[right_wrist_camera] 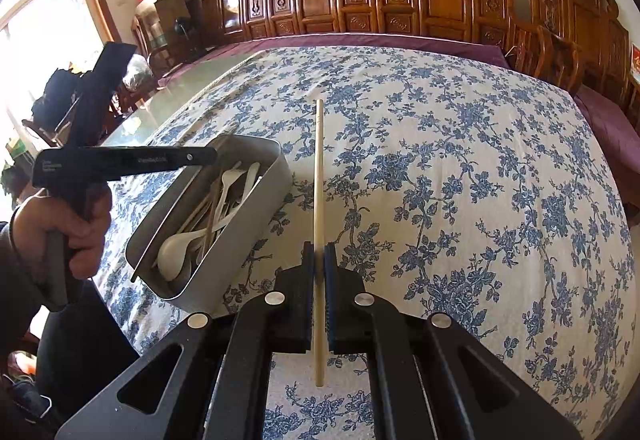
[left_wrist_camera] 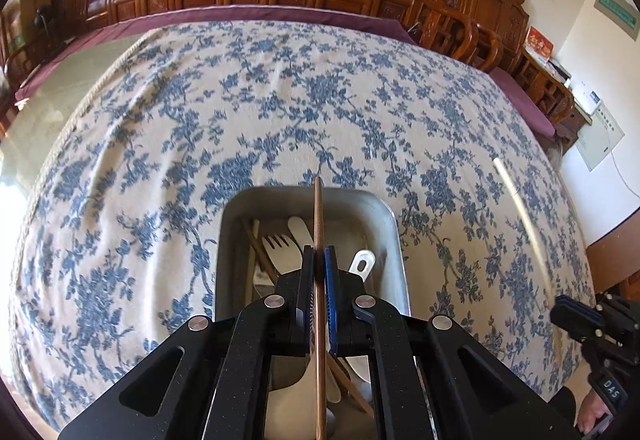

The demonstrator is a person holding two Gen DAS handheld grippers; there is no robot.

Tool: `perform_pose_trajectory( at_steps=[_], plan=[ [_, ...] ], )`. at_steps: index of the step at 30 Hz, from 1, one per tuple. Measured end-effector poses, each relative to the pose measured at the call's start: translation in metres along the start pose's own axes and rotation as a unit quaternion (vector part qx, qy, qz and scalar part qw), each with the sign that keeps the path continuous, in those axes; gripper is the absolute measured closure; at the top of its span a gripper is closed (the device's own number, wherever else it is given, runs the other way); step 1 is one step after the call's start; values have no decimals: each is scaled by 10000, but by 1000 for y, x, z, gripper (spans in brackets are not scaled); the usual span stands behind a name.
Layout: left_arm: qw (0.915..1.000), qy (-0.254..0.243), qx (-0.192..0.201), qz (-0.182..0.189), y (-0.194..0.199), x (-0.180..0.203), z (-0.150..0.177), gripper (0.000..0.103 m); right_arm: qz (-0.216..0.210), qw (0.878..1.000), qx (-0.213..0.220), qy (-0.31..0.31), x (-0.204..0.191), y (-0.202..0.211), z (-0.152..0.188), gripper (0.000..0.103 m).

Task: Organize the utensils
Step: 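Carry the brown chopstick into the tray and open the left tool while the right tool holds its chopstick, then lower the light chopstick into the tray and open the right tool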

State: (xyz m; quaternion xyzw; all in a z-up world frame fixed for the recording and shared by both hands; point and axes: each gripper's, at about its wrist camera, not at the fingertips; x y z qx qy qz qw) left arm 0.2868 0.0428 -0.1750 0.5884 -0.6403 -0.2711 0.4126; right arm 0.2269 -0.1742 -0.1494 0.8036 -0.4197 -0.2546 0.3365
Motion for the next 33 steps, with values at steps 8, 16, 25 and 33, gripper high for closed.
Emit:
perform_pose_trajectory(
  at_steps=[8,16,25,33],
  plan=[
    [9999,-4,-126,-14,-18,3,4,99,-2,10000,25,-40,1,2,0,97],
    [9996,36,-236,116,-27,0,0,99,-7,10000,32,-47,1,2,1,97],
    [9984,-105,-549,79,-38,-5,1,99,-77,10000,22,-33,-6,-1,1,97],
    [9986,-141,-503,50,-33,-7,-5,99,-120,9999,70,30,-13,0,-3,97]
  ],
)
Point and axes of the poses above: each gripper's, at about its wrist camera, not at the fingertips, and y roughly against the way its jaws point, x to its right, z to its underside, and after that the axes turned 5 degrees about y, right-handed
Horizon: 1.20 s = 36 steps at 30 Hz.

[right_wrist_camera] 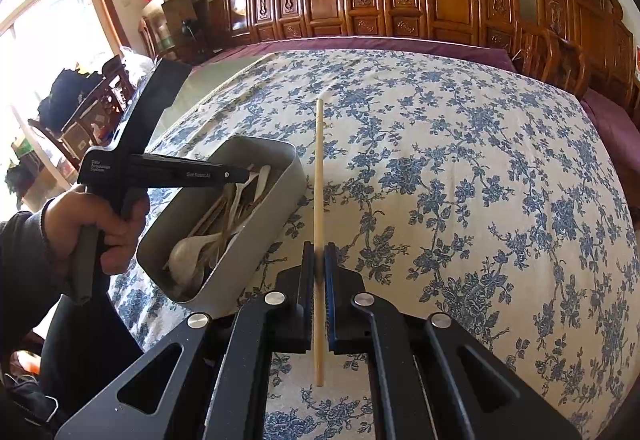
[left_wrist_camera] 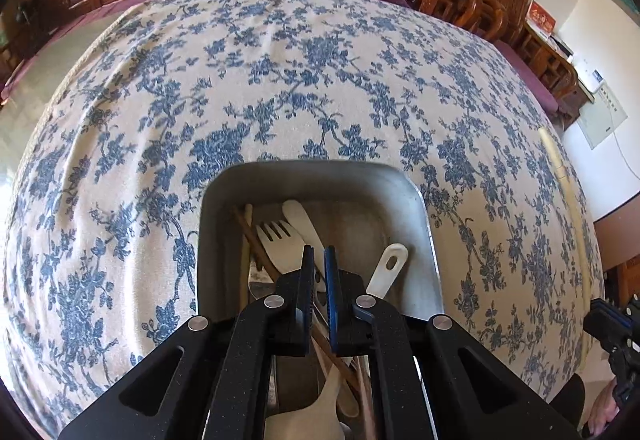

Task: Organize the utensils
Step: 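Lower the light chopstick into the tray and open the right tool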

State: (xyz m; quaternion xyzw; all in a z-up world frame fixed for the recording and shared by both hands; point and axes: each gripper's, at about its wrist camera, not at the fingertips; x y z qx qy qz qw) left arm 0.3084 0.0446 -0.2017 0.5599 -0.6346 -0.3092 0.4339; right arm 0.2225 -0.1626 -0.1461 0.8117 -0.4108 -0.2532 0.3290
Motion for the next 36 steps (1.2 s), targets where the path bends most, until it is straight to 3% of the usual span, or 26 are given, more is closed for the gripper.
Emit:
perform_pose_trajectory(
  at_steps=[11,22,36],
  plan=[
    [9991,-129,385,-86,52,-15,9,99,-352,9994,5,-4,-37,-12,-15,97],
    [9974,-152,672,-207,98,-46,26,99,-632,9961,-516,-327,-86,-68,-24,97],
    [9963,-28,831,-234,131,-69,46,99,-281,9920,-884,-854,-88,-118,-33,97]
  ],
)
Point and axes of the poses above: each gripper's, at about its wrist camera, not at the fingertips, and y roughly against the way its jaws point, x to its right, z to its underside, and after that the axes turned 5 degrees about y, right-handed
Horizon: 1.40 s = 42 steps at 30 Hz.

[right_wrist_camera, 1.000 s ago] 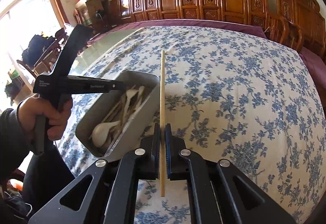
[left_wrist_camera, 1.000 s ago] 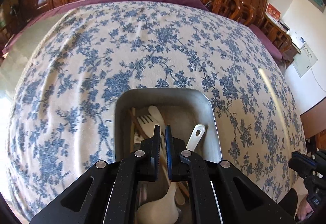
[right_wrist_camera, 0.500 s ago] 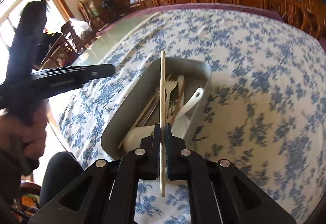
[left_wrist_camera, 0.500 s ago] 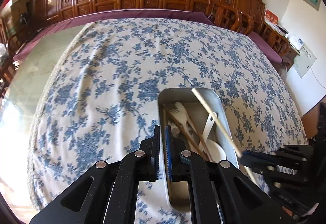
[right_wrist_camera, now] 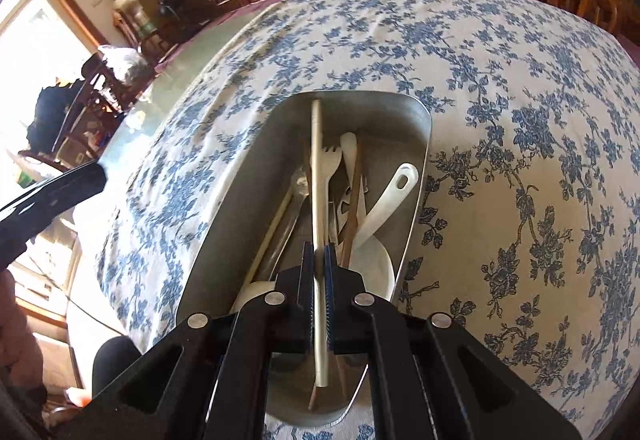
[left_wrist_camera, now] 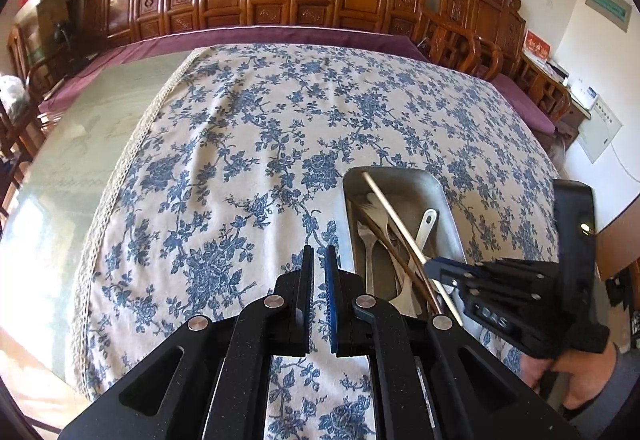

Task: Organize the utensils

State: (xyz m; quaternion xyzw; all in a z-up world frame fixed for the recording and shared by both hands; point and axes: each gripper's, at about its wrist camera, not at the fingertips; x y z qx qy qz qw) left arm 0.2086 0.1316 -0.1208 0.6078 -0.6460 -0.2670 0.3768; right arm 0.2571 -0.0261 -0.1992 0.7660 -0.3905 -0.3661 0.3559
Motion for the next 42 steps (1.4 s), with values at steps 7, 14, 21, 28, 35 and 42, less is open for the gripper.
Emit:
perform_pose_trajectory(
  at_steps=[7,14,21,28,35,42],
  plan=[
    [10000,29,36,23,7,-1,4,99,72,9999,109,88,-4,3,5,93],
    [9999,52,152,61,22,7,10,99,101,9983,503,292,-9,39,13,92],
    [9995,-64,306,83,45,29,20,87,250,9925,1114,437,-13,100,29,82],
    [9980,-277,566,29,73,58,33,42,571,9830,1654,550,-14,160,46,43],
    [9960,-389,803,-1,98,81,44,11,1020,9708,2107,515,-12,211,71,5],
    [9957,-424,814,-86,117,95,59,8,1151,9646,2347,361,-9,252,97,3]
  ],
)
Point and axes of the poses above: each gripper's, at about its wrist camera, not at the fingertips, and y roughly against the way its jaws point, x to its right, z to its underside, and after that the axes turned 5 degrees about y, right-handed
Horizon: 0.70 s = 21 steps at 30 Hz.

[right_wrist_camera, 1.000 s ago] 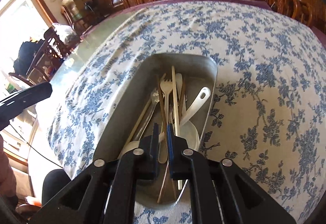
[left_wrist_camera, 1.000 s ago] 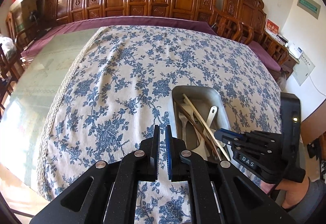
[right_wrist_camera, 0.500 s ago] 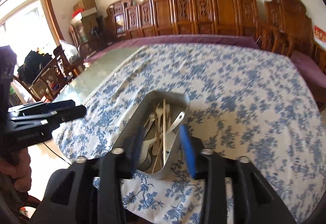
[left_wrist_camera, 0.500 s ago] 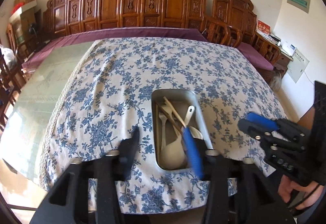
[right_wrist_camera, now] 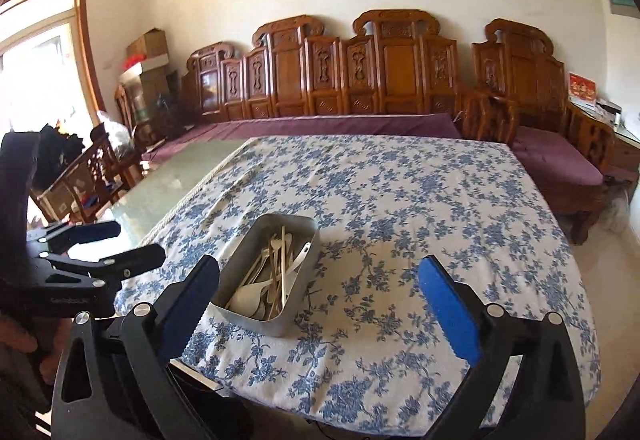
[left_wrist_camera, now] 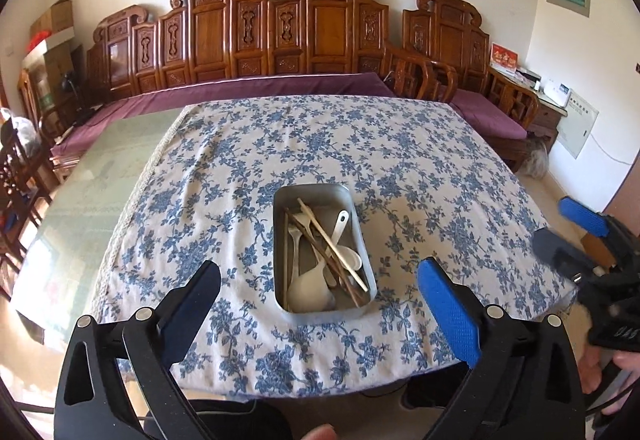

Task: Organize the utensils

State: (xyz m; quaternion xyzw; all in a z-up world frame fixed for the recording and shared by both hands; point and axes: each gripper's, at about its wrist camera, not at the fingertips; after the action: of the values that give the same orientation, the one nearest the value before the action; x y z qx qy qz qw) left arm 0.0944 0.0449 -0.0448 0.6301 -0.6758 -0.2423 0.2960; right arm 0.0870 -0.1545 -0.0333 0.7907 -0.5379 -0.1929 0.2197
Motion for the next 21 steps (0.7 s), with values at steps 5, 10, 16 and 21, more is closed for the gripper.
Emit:
perform_pose_trajectory(
  at_steps=[5,10,16,21],
  plan=[
    [10000,17,68,-19,16,3,5,8,114,9998,160,-50,2,28,1,3],
    [9995,-22,309,-77,39,9,4,8,284,9990,331,-30,2,51,-1,3],
    [9978,-14,659,-22,74,19,-4,8,400,9971,643,15,-2,80,-10,3],
    [9955,-102,931,-110,97,30,-9,8,497,9941,964,83,-4,107,-22,3]
  ],
)
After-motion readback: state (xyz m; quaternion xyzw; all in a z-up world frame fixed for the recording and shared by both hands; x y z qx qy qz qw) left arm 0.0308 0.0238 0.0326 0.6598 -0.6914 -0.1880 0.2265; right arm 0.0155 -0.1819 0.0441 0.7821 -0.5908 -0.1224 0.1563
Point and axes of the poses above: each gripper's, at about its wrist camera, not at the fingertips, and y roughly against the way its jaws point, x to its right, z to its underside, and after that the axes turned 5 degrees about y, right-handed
